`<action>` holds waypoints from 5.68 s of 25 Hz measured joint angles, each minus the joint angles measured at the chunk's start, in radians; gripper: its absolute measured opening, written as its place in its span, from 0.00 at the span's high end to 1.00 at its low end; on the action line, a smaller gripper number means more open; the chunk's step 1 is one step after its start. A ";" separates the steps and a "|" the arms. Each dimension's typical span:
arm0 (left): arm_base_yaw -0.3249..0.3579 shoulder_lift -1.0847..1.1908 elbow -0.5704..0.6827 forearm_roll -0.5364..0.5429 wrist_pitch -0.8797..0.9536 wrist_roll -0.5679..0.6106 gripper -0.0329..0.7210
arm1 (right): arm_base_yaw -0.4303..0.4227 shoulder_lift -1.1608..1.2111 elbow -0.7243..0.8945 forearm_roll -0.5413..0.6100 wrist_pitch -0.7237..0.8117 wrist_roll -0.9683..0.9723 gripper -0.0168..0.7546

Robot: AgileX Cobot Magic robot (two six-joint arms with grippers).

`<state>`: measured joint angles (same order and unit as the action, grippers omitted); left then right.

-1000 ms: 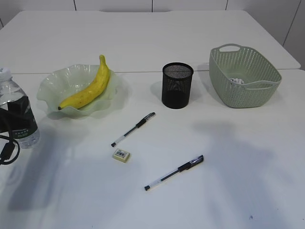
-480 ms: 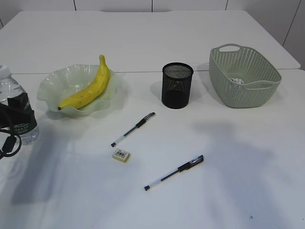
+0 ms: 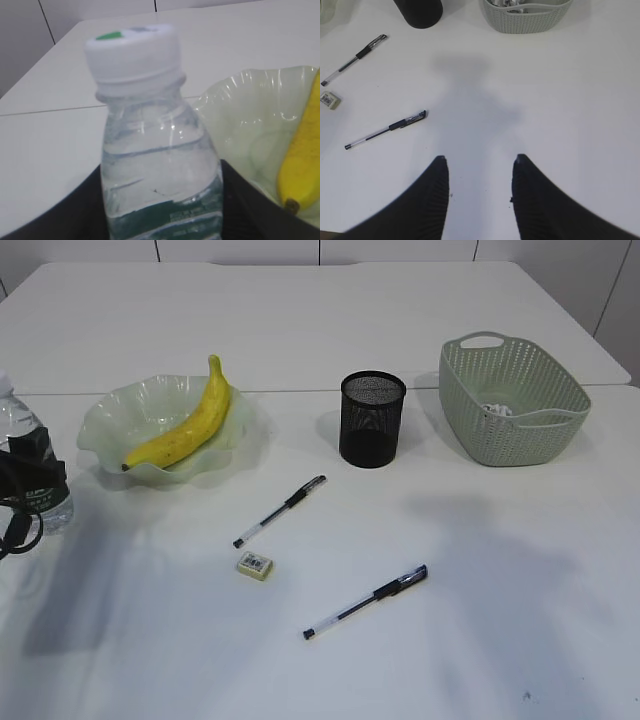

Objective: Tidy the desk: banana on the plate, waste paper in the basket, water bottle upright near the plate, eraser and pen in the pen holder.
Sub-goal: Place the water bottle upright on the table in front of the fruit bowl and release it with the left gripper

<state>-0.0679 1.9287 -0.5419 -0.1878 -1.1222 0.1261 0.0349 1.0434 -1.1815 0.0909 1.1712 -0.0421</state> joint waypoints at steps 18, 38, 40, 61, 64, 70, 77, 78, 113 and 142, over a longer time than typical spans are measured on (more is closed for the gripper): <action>0.007 0.046 -0.048 -0.016 -0.025 0.016 0.45 | 0.000 0.000 0.000 -0.016 -0.010 -0.002 0.57; 0.009 0.046 -0.048 0.013 -0.025 0.019 0.45 | 0.000 0.000 0.000 -0.017 -0.016 -0.002 0.57; 0.009 0.046 -0.048 0.013 -0.025 0.019 0.45 | 0.000 0.000 0.000 -0.017 -0.016 -0.002 0.57; 0.009 0.029 -0.048 0.013 0.006 0.020 0.43 | 0.000 0.000 0.000 -0.017 -0.018 -0.002 0.57; 0.009 0.029 -0.048 0.012 0.006 0.020 0.41 | 0.000 0.000 0.000 -0.017 -0.018 -0.002 0.57; 0.009 0.029 -0.048 -0.001 0.006 0.020 0.35 | 0.000 0.000 0.000 -0.017 -0.018 -0.002 0.57; 0.009 0.029 -0.048 -0.018 0.006 0.020 0.35 | 0.000 0.000 0.000 -0.017 -0.018 -0.002 0.57; 0.009 0.029 -0.048 -0.018 0.006 0.020 0.35 | 0.000 0.000 0.000 -0.017 -0.018 -0.002 0.57; 0.009 0.029 -0.048 0.013 0.008 0.022 0.30 | 0.000 0.000 0.000 -0.017 -0.018 -0.002 0.57; 0.009 0.023 -0.066 -0.025 -0.018 0.022 0.21 | 0.000 0.000 0.000 -0.017 -0.018 -0.002 0.57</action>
<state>-0.0587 1.9513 -0.6082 -0.2132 -1.1397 0.1485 0.0349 1.0434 -1.1815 0.0734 1.1529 -0.0437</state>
